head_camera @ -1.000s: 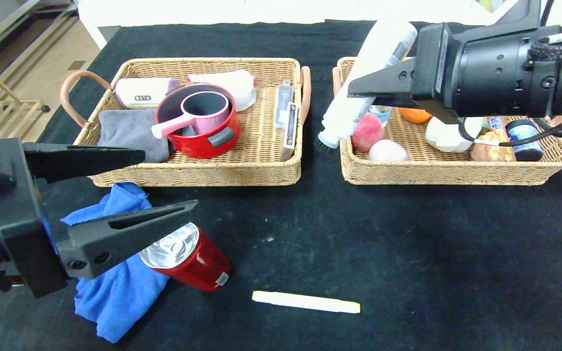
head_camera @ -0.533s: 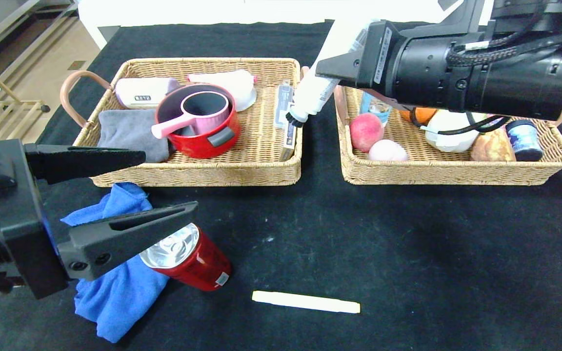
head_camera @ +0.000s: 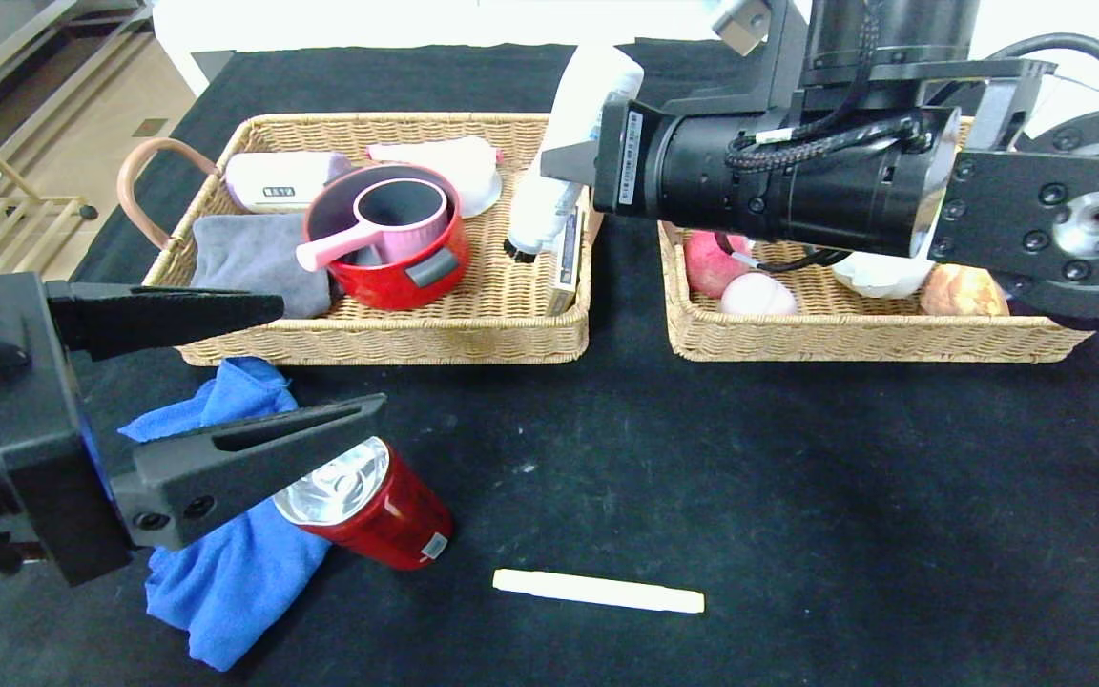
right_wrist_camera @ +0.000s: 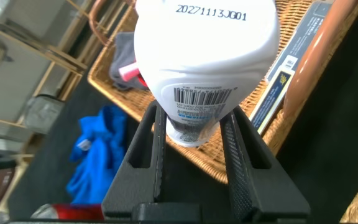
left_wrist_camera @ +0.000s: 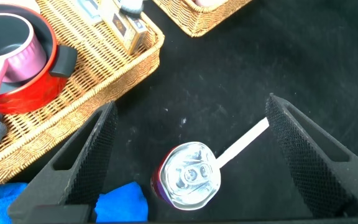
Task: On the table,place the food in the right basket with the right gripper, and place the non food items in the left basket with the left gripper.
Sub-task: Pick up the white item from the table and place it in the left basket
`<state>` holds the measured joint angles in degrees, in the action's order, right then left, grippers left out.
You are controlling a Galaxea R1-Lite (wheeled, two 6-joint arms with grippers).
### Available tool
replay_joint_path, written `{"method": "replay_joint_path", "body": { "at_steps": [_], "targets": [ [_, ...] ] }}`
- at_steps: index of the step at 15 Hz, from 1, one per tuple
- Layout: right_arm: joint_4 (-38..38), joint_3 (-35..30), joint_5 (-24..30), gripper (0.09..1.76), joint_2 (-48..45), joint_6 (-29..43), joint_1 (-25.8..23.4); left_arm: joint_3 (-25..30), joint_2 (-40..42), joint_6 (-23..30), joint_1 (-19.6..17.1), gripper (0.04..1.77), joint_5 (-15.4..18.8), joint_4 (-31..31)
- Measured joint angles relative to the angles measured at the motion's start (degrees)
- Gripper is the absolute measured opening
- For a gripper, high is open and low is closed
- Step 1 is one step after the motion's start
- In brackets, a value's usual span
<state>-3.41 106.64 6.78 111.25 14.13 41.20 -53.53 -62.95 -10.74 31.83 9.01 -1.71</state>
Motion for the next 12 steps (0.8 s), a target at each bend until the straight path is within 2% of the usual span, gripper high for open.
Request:
{"method": "replay_joint_path", "body": {
  "at_steps": [4, 12],
  "targets": [
    [-6.0, 0.4, -3.1, 0.63, 3.4, -4.2, 0.9, 0.0, 0.1, 0.0, 0.0, 1.72, 0.0, 0.0],
    [-6.5, 0.4, -3.2, 0.63, 6.0, -7.0, 1.3, 0.0, 0.1, 0.0, 0.0, 1.72, 0.0, 0.0]
  ]
}}
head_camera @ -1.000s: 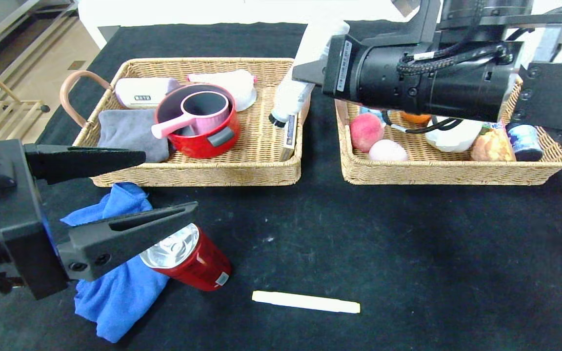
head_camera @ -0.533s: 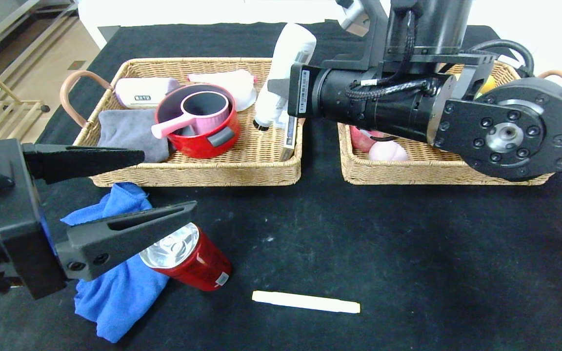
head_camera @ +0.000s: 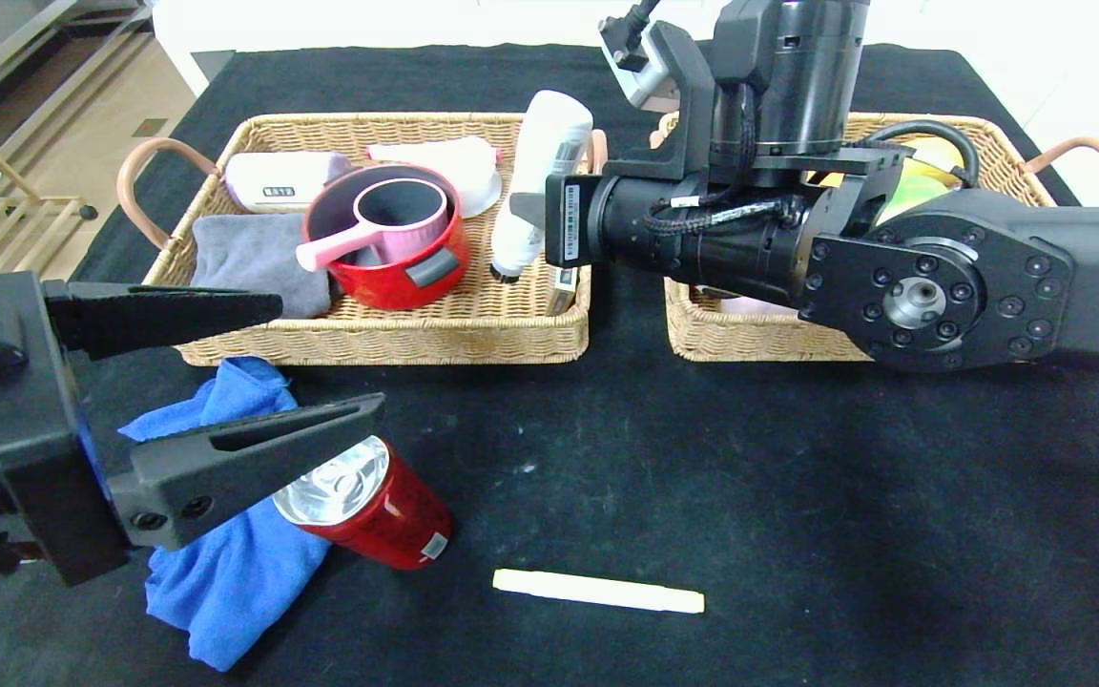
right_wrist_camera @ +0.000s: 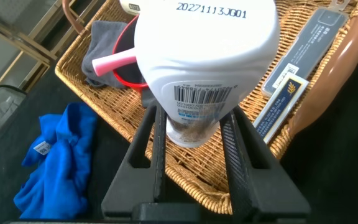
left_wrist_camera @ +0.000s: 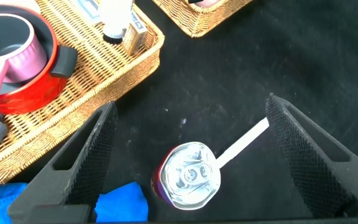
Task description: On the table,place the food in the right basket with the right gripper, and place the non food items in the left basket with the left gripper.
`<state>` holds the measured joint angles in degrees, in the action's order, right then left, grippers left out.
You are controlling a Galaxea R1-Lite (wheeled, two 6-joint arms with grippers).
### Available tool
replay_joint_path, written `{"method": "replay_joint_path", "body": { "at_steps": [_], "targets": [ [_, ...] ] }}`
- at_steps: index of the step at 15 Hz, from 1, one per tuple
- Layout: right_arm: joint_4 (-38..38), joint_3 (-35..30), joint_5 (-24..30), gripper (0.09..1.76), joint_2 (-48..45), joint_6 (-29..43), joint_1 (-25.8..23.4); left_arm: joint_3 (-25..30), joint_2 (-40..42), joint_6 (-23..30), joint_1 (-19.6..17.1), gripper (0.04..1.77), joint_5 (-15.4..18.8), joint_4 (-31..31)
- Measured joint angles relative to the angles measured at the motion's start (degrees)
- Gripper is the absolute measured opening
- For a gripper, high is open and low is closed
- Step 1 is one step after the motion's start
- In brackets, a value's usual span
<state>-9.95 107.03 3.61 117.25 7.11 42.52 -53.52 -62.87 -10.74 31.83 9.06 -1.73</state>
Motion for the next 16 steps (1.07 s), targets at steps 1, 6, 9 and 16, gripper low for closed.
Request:
{"method": "replay_joint_path", "body": {
  "at_steps": [1, 6, 9, 16],
  "targets": [
    [0.0, 0.0, 0.0, 0.70, 0.0, -0.1, 0.0, 0.0, 0.0, 0.0, 0.0, 1.72, 0.0, 0.0],
    [0.1, -0.1, 0.2, 1.18, 0.1, -0.1, 0.0, 0.0, 0.0, 0.0, 0.0, 1.72, 0.0, 0.0],
    [0.1, -0.1, 0.2, 1.35, 0.0, -0.1, 0.0, 0.0, -0.1, 0.0, 0.0, 1.72, 0.0, 0.0],
    [0.3, -0.4, 0.4, 1.56, -0.4, -0.1, 0.1, 0.0, -0.1, 0.0, 0.0, 1.72, 0.0, 0.0]
  ]
}}
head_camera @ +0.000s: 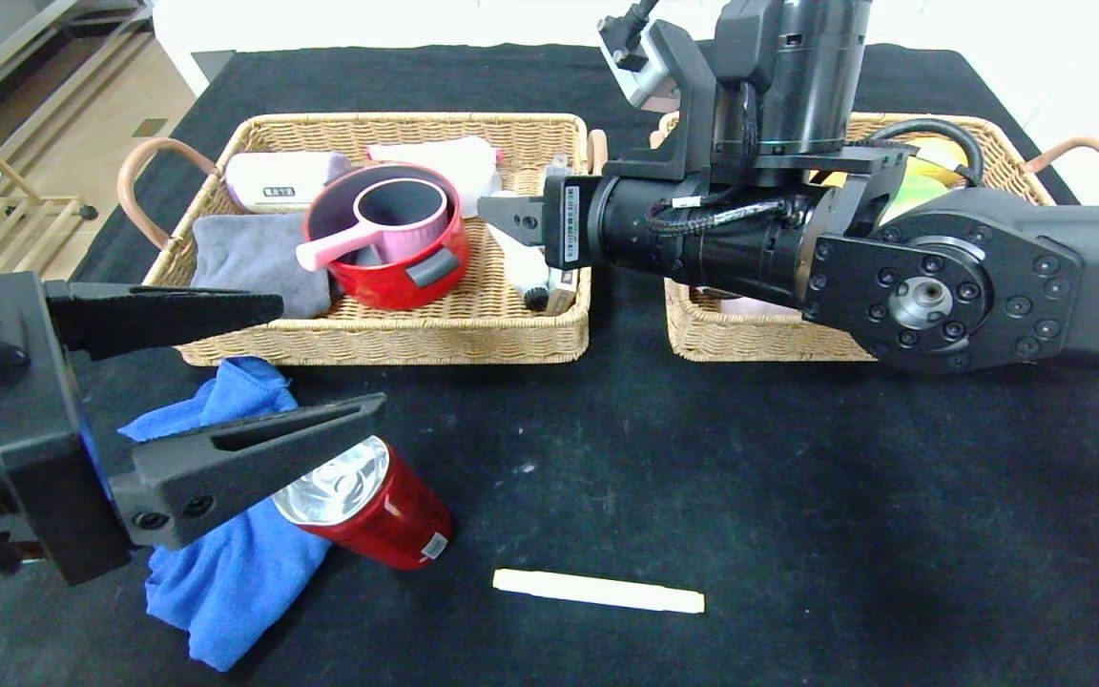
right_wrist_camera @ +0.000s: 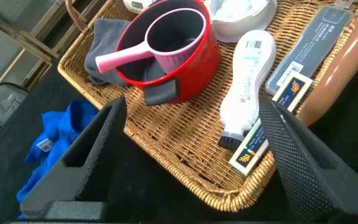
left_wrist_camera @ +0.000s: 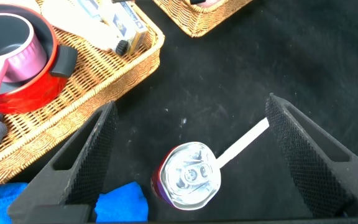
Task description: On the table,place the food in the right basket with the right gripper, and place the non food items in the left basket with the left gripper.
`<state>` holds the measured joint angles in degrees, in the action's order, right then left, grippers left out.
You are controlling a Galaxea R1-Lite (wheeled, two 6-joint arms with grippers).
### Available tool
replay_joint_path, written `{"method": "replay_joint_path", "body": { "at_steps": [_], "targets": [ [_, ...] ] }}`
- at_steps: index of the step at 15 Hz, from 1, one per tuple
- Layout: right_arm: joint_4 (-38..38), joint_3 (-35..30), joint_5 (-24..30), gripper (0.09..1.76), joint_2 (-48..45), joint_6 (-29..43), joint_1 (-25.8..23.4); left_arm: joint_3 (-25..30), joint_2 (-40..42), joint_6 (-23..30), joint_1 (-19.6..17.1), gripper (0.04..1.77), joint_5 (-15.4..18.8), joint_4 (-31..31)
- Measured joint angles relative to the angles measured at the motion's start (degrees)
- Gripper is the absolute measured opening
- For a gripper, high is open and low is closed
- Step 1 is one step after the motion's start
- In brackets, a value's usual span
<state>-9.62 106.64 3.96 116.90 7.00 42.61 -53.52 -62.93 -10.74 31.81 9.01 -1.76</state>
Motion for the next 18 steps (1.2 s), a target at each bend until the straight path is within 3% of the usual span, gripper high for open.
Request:
{"method": "replay_joint_path", "body": {
  "at_steps": [6, 12, 18],
  "targets": [
    [-0.3, -3.9, 3.1, 1.64, -2.3, -2.0, -0.1, -0.1, 0.1, 0.0, 0.0, 1.72, -0.1, 0.0],
    [-0.4, -15.3, 8.8, 1.68, -10.5, -6.7, -2.0, -0.1, 0.1, 0.0, 0.0, 1.72, -0.1, 0.0],
    [-0.4, -28.0, 17.1, 1.69, -20.5, -13.6, -7.0, -0.1, 0.2, 0.0, 0.0, 1.72, -0.2, 0.0]
  ]
}}
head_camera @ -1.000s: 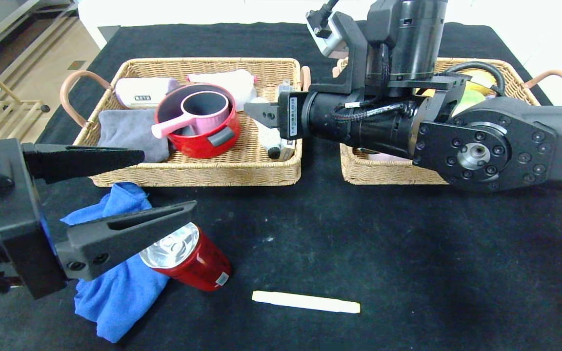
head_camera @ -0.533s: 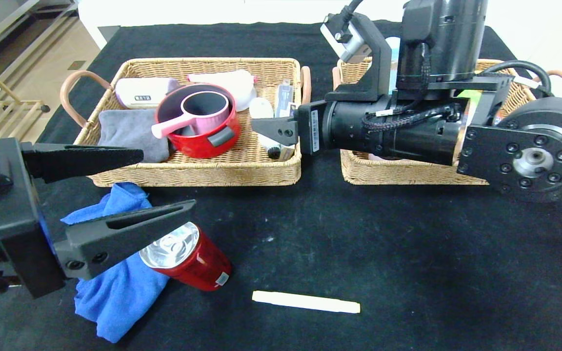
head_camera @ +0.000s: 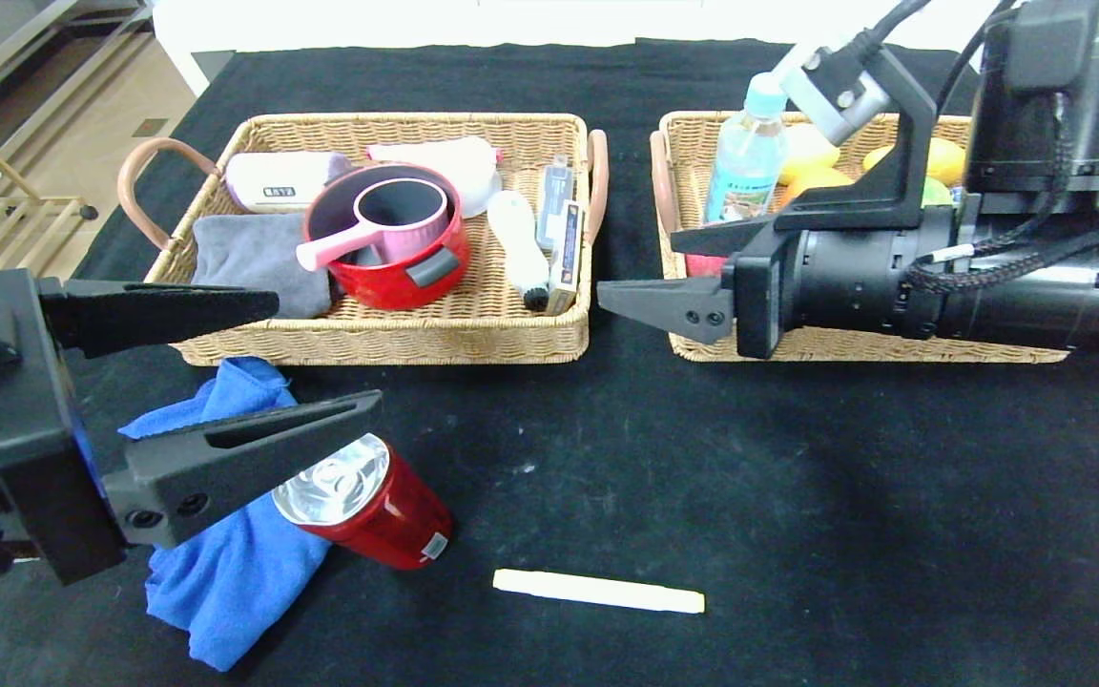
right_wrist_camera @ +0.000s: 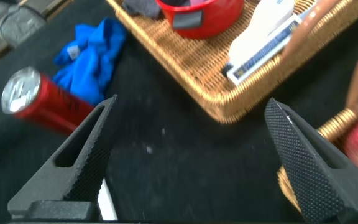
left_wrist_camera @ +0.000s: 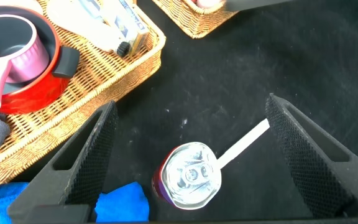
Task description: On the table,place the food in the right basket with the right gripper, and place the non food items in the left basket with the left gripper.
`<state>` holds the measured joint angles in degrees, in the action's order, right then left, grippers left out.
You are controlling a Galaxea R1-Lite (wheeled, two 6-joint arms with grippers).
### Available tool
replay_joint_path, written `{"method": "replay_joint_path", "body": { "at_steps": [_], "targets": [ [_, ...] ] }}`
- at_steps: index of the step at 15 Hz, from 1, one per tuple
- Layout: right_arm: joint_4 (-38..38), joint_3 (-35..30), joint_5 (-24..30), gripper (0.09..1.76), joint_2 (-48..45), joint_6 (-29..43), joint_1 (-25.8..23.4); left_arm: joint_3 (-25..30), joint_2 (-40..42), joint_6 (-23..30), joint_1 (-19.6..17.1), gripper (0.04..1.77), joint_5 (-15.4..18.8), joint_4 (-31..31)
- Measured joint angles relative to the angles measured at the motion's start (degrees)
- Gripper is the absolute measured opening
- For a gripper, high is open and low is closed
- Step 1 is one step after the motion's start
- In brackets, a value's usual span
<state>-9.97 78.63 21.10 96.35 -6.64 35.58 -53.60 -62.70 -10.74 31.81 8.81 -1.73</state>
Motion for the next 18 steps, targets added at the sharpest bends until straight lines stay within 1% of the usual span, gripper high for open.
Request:
{"method": "replay_joint_path", "body": {
  "at_steps": [2, 5, 8, 10, 13, 15, 18],
  "targets": [
    [0.0, -3.2, 1.7, 1.70, -2.1, -2.7, -1.2, 0.1, 0.0, 0.0, 0.0, 1.72, 0.0, 0.0],
    [0.0, -7.1, 2.5, 1.70, -3.9, -6.0, -2.1, 0.1, 0.1, 0.0, 0.0, 1.72, 0.0, 0.0],
    [0.0, -10.7, 6.9, 1.70, -6.5, -8.1, -3.1, 0.0, 0.3, 0.0, 0.0, 1.72, 0.0, 0.0],
    [0.1, -13.5, 8.7, 1.70, -8.9, -9.6, -4.5, 0.0, 0.3, 0.0, 0.0, 1.72, 0.0, 0.0],
    [0.5, -18.3, 12.1, 1.70, -13.2, -13.4, -7.8, 0.1, 0.3, -0.1, 0.0, 1.72, -0.1, 0.0],
    [0.5, -20.7, 14.7, 1.70, -15.7, -13.7, -10.7, 0.1, 0.6, -0.1, 0.0, 1.72, -0.1, 0.2],
    [0.4, -24.0, 15.6, 1.70, -18.7, -13.5, -14.9, 0.2, 0.9, -0.2, 0.0, 1.72, -0.2, 0.2]
  ]
}}
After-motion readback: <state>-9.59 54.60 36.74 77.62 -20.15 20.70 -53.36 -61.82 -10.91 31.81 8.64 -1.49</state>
